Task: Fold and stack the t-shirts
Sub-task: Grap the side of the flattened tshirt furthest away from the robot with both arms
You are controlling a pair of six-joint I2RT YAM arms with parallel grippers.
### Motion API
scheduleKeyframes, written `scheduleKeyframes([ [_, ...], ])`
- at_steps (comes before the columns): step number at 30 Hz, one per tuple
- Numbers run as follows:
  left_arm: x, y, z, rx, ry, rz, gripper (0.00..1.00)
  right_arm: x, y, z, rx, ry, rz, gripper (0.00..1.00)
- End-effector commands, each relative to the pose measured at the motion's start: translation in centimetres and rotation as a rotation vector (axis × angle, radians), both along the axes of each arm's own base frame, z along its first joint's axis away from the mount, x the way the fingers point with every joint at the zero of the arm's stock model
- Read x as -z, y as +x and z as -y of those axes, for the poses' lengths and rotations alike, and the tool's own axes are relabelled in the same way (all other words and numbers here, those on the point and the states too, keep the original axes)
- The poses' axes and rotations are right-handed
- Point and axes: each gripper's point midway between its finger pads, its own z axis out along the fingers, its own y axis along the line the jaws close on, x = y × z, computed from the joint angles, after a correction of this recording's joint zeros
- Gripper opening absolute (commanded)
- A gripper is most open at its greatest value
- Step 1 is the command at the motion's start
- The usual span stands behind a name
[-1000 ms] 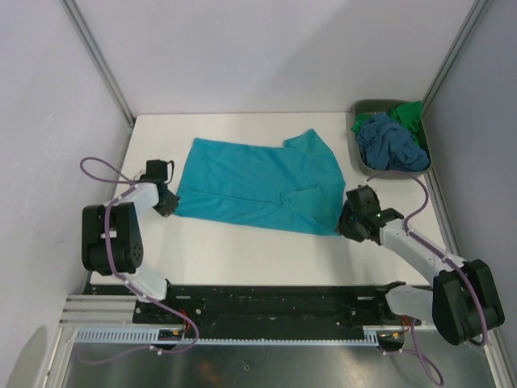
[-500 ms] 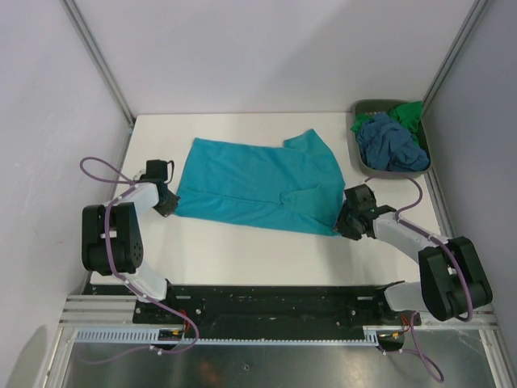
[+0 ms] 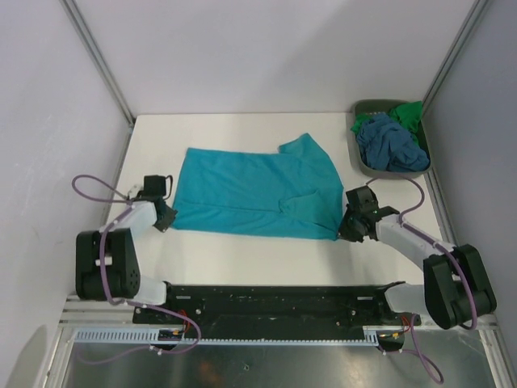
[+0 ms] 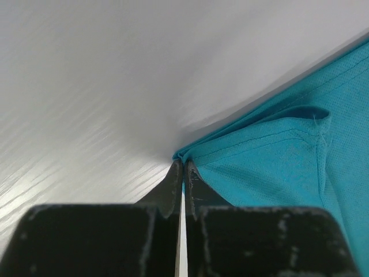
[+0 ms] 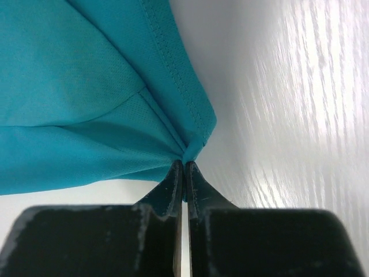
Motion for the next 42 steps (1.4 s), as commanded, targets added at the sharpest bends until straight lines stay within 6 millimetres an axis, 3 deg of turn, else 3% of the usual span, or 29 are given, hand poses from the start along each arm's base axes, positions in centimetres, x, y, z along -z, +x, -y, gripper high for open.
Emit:
scheduleKeyframes([
  [1,-1.0,-3.6,-1.3,-0.111,0.056,0.005,0.00,-0.8,-3.4,0.7,0.027,0.006,-0.083,0.00],
  [7,-1.0,-8.1,-1.5,-0.197,0.050,0.005,0.00,-0.8,-7.8,0.1,0.048,0.065,-0.189,0.00],
  [12,0.2,-11.1,-1.2,-0.266,0.013,-0.003,0.01,-0.9,-11.0,-0.8,0.063,0.151,-0.219,0.02],
  [14,0.4,-11.6,-1.0,-0.278,-0.007,-0.001,0.11,-1.0,-11.7,-0.8,0.069,0.167,-0.221,0.12],
  [16,-0.1,-11.1,-0.7,-0.261,-0.025,0.022,0.33,-1.5,-11.9,-0.6,0.064,0.163,-0.198,0.31],
  [18,-1.9,-9.6,-0.6,-0.201,-0.024,0.066,0.50,-2.9,-11.1,-0.3,0.057,0.154,-0.138,0.46],
  [20,-4.5,-7.6,-0.8,-0.123,-0.002,0.115,0.60,-5.0,-9.6,-0.4,0.031,0.151,-0.053,0.56],
  [25,-12.0,-1.5,-1.0,0.048,0.075,0.285,0.67,-10.3,-3.1,-0.3,-0.031,0.035,0.142,0.62],
  [28,-14.5,3.5,0.0,0.184,0.096,0.320,0.64,-12.1,1.7,-1.5,-0.090,-0.013,0.203,0.60],
  [31,-14.3,8.2,0.9,0.279,0.096,0.283,0.59,-12.7,6.2,-3.2,-0.140,-0.013,0.246,0.58],
  [35,-11.4,13.7,1.4,0.372,0.097,0.197,0.53,-12.8,10.9,-4.2,-0.167,-0.011,0.291,0.57],
  [38,-9.8,16.8,1.7,0.418,0.106,0.165,0.48,-11.7,13.3,-4.2,-0.167,-0.019,0.287,0.56],
  [42,-7.9,19.5,1.8,0.430,0.109,0.139,0.46,-10.4,15.4,-4.1,-0.173,-0.032,0.278,0.54],
])
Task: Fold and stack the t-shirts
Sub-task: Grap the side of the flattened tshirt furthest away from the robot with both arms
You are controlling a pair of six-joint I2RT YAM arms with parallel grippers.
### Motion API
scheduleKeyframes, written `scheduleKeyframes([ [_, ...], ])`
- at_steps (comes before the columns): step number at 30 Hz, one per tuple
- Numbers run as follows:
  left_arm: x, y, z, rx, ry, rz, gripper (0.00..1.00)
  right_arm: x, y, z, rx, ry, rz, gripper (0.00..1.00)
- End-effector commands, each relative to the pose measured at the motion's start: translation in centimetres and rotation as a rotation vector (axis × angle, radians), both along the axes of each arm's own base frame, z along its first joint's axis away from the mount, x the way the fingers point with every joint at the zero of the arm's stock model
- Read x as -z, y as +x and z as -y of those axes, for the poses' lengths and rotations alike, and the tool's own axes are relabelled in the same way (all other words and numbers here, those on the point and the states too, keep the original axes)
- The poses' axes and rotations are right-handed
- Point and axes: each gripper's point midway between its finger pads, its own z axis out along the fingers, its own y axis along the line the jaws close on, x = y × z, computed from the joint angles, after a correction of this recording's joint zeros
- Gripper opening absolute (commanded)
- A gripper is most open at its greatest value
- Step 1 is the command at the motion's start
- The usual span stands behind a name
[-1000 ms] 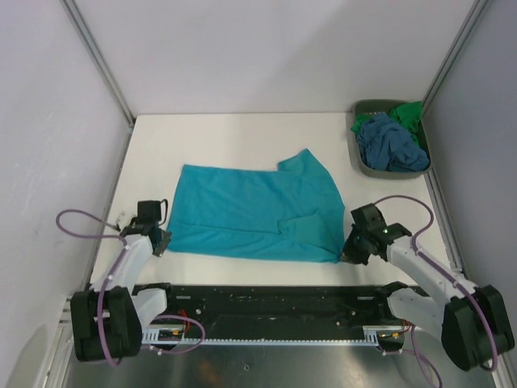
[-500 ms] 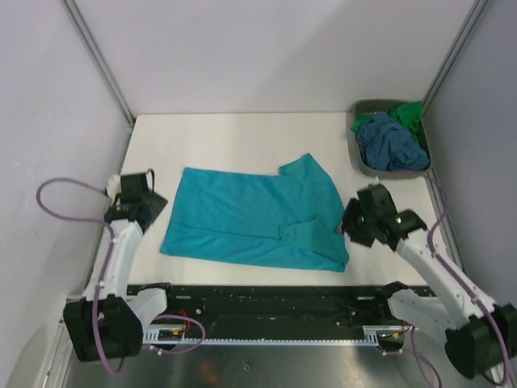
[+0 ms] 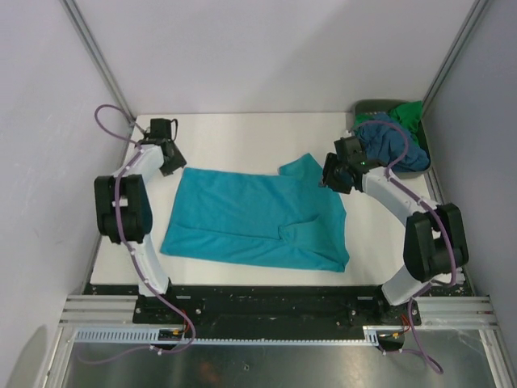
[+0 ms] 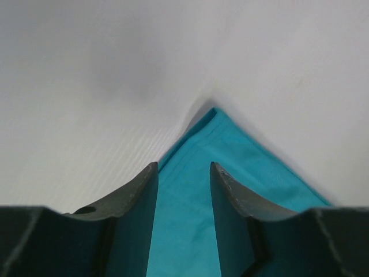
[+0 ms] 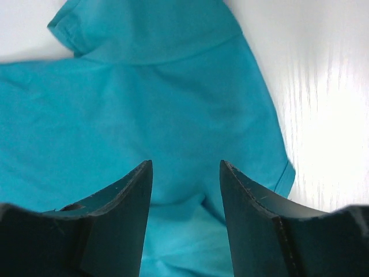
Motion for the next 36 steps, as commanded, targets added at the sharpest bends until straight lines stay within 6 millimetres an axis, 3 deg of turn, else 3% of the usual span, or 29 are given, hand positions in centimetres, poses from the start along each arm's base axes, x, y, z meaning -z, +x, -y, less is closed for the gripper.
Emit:
scheduleKeyframes([
  [1,-1.0,3.4,0.3,0.071,0.041,0.038,0.45,-1.3,3.9,-0.2,-0.031,-0.003,0.097,0.54],
  [5,-0.3,5.1,0.3,0.076,0.075,0.032,0.44,-0.7,5.3,0.0,-0.031,-0.002,0.099,0.54],
  [6,0.1,5.3,1.0,0.088,0.078,0.028,0.44,-0.6,5.6,0.1,-0.029,-0.003,0.099,0.54],
  [19,3.6,6.0,1.2,0.059,0.139,-0.035,0.39,2.1,7.6,0.9,-0.036,0.007,0.063,0.52],
  [36,3.7,6.9,1.3,0.067,0.149,-0.037,0.32,3.0,8.5,0.9,-0.037,0.003,0.045,0.52],
])
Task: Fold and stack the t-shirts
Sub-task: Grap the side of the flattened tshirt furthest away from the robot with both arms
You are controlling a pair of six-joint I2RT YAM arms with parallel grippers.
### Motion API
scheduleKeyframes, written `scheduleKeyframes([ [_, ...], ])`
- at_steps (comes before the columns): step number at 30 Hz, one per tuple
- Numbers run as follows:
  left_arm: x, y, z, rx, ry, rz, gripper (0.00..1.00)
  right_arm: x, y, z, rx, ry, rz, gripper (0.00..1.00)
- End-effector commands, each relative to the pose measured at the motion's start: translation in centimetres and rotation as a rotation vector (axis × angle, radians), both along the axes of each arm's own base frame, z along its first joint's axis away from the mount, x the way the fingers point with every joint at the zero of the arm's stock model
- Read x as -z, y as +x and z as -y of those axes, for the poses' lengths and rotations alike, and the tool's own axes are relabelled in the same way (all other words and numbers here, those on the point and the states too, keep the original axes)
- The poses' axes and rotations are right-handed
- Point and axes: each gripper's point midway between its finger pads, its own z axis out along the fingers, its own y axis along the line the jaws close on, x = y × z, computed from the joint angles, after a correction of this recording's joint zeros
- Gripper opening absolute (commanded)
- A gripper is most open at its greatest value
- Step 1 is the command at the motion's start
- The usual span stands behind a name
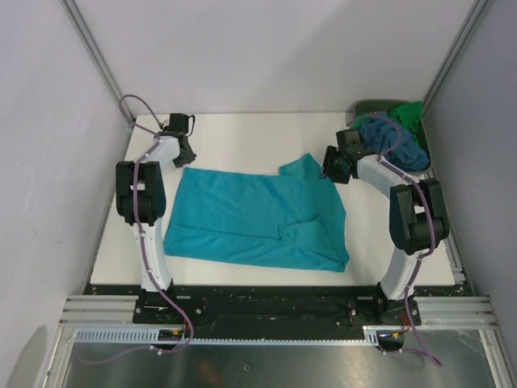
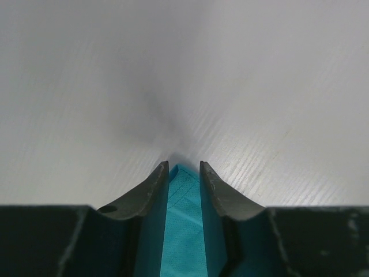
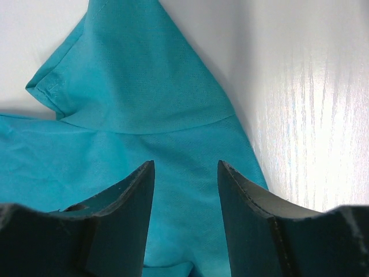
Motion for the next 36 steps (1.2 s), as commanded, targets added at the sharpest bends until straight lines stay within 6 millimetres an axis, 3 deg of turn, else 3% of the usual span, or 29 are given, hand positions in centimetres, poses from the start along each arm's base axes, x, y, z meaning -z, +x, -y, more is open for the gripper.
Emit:
scheduleKeyframes([
  [1,-0.8,1.0,-0.1,0.015,0.027,0.018,0.32,-1.0,1.9,-0.3,-0.011,0.006,0.047,0.52],
  [10,-0.2,0.8,0.1,0.018,0.014,-0.011,0.27,-0.1,2.5,-0.5,-0.018,0.003,0.028,0.52],
  [18,0.1,0.6,0.3,0.019,0.005,-0.022,0.02,0.1,4.2,-0.9,-0.029,0.001,0.034,0.51],
  [31,-0.5,0.6,0.3,0.033,0.012,-0.014,0.00,0.5,10.9,-1.6,-0.020,-0.036,0.115,0.51],
  [36,-0.6,0.6,0.0,0.037,0.026,-0.015,0.00,2.3,12.7,-2.2,-0.009,-0.033,0.094,0.53],
])
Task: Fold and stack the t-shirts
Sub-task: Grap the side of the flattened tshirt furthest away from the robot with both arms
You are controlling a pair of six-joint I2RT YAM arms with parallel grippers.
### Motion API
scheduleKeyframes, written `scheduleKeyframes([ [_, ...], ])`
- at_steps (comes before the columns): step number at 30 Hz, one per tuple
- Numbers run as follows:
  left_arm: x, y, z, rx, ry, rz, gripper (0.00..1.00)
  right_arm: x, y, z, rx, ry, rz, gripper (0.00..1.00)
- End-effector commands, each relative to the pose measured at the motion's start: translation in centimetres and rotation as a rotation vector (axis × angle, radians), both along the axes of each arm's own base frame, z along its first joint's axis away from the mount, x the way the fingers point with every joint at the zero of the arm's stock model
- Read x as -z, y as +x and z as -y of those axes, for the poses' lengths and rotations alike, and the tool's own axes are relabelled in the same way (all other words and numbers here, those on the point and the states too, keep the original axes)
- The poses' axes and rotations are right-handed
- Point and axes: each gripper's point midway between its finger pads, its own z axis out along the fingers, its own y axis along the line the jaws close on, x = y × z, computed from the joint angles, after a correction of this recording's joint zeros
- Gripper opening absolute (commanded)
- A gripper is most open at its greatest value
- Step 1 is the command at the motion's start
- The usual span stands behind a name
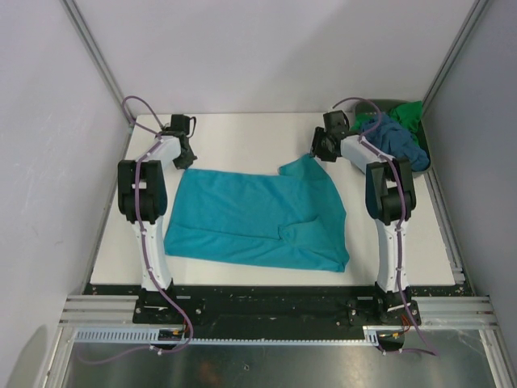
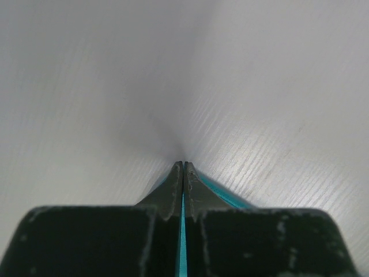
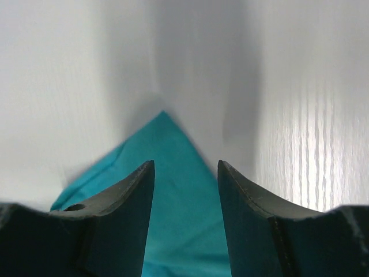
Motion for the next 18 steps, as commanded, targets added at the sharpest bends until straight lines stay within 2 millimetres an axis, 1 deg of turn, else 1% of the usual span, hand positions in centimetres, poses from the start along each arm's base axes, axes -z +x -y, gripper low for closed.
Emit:
scheduleKeyframes([
  [1,-1.9,1.1,-0.1,0.027,0.026,0.041,0.00,0.3,2.6,-0.4,0.012,-0.009,0.027,0.53],
  [6,-1.8,1.2,-0.1,0.027,0.021,0.042,0.00,1.9,3.1,-1.8,0.011,-0.109,0.000,0.54],
  [9,-1.7,1.2,-0.1,0.027,0.019,0.040,0.00,2.7,2.9,-2.1,0.022,-0.203,-0.012,0.51],
  [12,-1.5,1.2,0.0,0.026,0.014,0.038,0.00,3.5,2.2,-2.6,0.023,-0.247,-0.031,0.43],
  [15,-1.5,1.2,0.1,0.026,0.009,0.038,0.00,4.3,1.6,-2.7,0.027,-0.267,-0.055,0.31],
  [18,-1.7,1.2,0.1,0.026,0.006,0.042,0.00,4.1,1.3,-2.4,0.039,-0.284,-0.060,0.19],
])
